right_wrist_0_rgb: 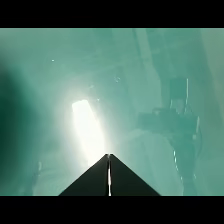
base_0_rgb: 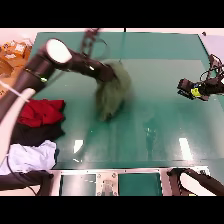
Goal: Fold the shirts.
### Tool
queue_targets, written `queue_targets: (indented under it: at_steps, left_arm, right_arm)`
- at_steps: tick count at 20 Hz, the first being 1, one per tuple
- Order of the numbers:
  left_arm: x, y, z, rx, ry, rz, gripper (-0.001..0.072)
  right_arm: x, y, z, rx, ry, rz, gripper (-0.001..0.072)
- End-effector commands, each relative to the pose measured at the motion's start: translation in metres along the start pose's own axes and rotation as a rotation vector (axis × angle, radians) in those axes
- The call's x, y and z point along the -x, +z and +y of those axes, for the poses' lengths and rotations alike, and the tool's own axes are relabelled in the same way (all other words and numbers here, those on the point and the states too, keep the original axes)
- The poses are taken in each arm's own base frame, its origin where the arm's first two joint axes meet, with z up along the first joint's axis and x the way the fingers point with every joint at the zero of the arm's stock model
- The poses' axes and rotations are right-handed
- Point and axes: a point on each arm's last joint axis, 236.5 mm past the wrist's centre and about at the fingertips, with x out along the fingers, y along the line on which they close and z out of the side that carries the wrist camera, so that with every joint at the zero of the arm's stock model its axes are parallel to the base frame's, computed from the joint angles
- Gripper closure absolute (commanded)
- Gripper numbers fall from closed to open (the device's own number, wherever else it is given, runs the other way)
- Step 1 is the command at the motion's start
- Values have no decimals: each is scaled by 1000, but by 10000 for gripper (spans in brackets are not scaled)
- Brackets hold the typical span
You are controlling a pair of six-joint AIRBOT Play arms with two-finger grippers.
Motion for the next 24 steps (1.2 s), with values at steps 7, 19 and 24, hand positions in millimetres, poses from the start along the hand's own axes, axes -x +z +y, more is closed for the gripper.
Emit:
queue_targets:
  at_steps: [7,19,24]
  left_arm:
    - [32,-49,77,266,48,248,87]
    - [-73,-183,28,415,-75,375,88]
    - [-99,-182,20,268,12,315,94]
  right_arm:
    - [-2,-12,0,25,10,59,254]
    - [-132,-56,46,-64,286,373,260]
    - [-149,-31,88,-29,438,341,257]
